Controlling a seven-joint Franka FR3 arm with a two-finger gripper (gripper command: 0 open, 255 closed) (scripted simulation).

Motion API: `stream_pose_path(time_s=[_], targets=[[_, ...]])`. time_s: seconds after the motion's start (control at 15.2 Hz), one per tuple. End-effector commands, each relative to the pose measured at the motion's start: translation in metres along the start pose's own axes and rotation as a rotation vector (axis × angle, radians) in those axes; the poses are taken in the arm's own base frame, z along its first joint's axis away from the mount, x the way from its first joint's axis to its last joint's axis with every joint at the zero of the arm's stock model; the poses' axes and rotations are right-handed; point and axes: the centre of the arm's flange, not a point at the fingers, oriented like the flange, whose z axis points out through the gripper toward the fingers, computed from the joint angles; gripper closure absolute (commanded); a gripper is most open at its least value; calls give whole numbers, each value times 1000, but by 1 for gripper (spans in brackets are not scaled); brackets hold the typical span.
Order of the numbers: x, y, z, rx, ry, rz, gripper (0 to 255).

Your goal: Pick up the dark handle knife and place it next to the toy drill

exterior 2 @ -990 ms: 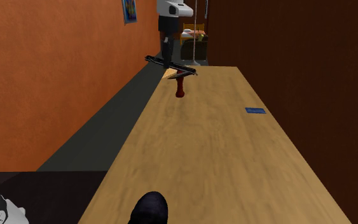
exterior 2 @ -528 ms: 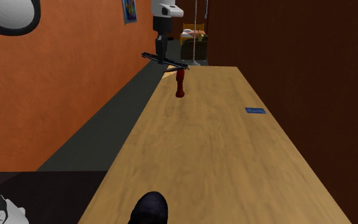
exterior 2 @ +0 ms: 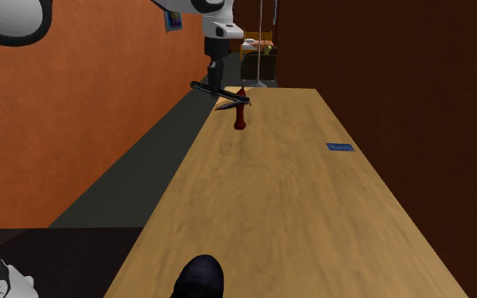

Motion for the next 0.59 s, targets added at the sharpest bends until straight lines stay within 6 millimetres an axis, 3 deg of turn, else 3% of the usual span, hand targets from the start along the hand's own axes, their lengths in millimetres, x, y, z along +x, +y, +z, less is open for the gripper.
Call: stream_pose_path(time_s=[0.0,0.53], targets=[[2,0,10,1,0,0,255],[5,0,52,1,0,0,255]])
